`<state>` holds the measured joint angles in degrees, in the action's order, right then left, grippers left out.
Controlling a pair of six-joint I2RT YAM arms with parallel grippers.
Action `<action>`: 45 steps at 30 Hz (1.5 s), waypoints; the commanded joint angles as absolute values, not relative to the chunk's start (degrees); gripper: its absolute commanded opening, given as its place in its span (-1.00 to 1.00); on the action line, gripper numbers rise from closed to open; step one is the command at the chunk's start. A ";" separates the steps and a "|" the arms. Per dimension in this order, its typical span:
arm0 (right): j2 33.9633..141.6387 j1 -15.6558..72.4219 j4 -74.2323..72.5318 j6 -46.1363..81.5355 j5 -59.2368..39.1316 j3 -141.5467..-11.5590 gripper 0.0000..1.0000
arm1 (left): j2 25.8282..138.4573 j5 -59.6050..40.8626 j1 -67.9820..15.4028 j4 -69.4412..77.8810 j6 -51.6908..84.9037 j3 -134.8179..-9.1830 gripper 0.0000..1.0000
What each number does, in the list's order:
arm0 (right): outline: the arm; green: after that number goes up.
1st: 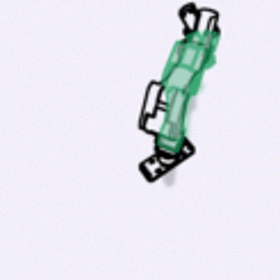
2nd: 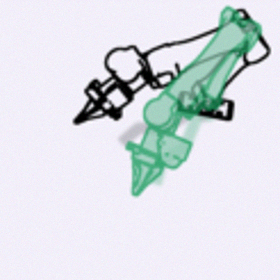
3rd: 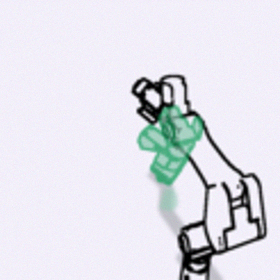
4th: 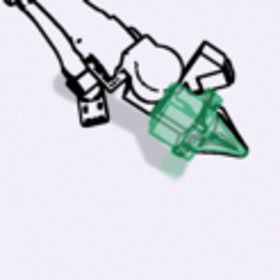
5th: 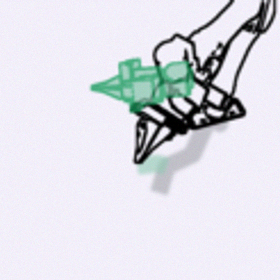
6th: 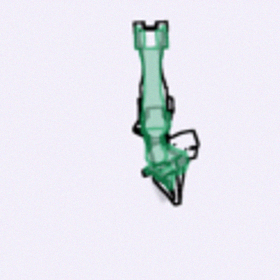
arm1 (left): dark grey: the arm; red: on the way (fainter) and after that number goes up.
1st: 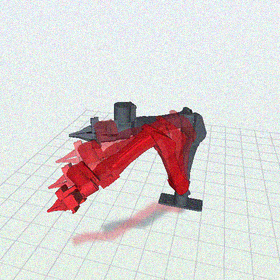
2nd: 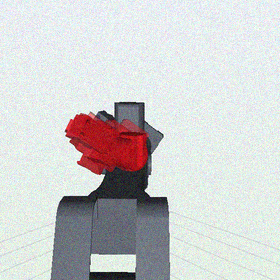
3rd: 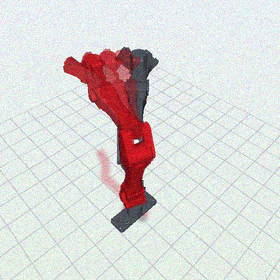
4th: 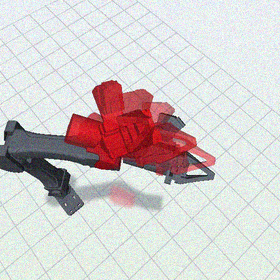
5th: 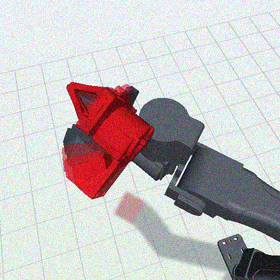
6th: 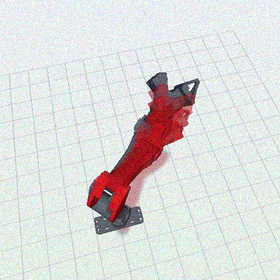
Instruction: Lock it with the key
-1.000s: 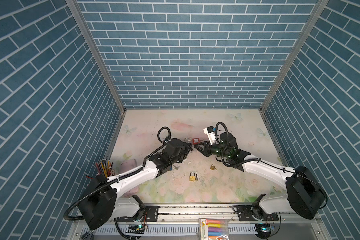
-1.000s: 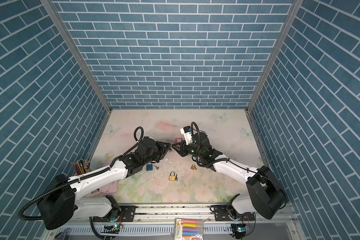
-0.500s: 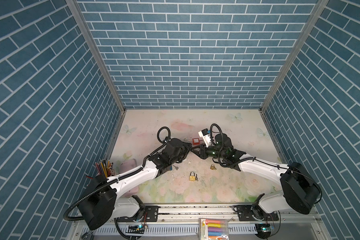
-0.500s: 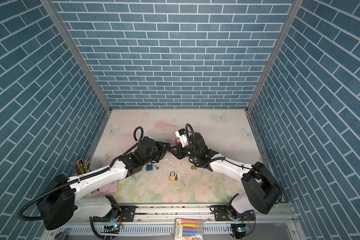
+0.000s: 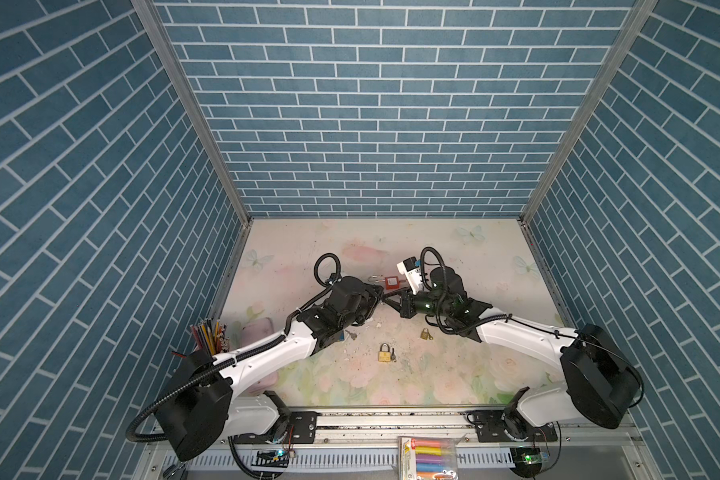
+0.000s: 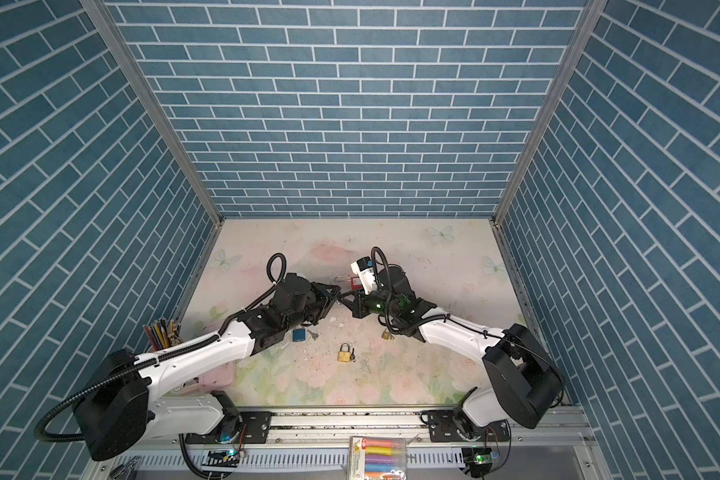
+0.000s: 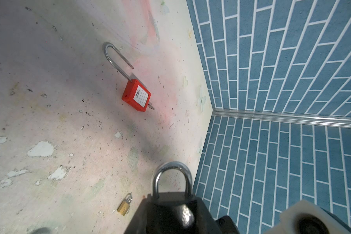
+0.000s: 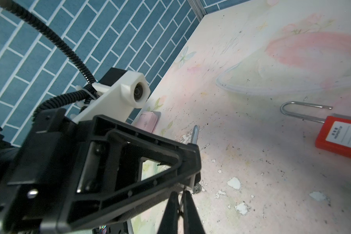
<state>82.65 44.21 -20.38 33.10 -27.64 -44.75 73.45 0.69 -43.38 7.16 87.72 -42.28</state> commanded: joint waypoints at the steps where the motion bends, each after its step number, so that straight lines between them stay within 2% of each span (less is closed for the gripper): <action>1: 83.23 44.38 -20.21 31.90 -27.89 -46.93 -0.93 | 72.51 1.36 -43.13 8.00 87.16 -42.28 -1.00; 3: 83.32 44.38 -20.23 31.90 -28.04 -46.93 -1.00 | 72.59 1.37 -43.20 7.75 86.66 -42.60 -1.00; 13: 83.76 44.39 -20.28 31.99 -30.33 -46.55 -1.00 | 72.70 2.62 -41.73 4.81 83.12 -45.25 -1.00; 20: 80.53 44.38 -20.04 32.15 -32.69 -40.73 -1.00 | 71.34 5.13 -34.58 2.69 79.48 -47.22 -1.00; 25: 74.84 44.31 -18.62 33.09 -30.45 -35.72 -1.00 | 70.58 7.03 -29.98 -0.15 72.42 -50.79 -1.00; 28: 71.13 43.49 -15.88 33.95 -27.65 -34.66 -1.00 | 71.97 6.24 -30.02 -5.07 62.86 -55.23 -1.00; 31: 68.62 41.60 -12.32 35.22 -24.59 -34.65 -1.00 | 75.85 3.36 -31.07 -12.90 51.85 -60.73 -1.00; 35: 67.05 37.85 -9.77 36.00 -24.56 -34.51 -1.00 | 82.19 3.85 -36.61 -23.80 40.23 -65.33 -1.00; 40: 68.22 35.61 -7.10 35.68 -25.68 -35.28 -1.00 | 89.29 6.18 -43.94 -29.77 35.15 -64.84 -1.00; 45: 69.73 35.46 -5.99 35.75 -26.36 -35.55 -1.00 | 94.26 6.67 -46.88 -28.52 34.41 -63.45 -1.00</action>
<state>69.06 35.59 -7.73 34.70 -26.09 -34.57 93.51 4.12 -46.41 -26.63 37.60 -63.75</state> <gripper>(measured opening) 0.041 0.352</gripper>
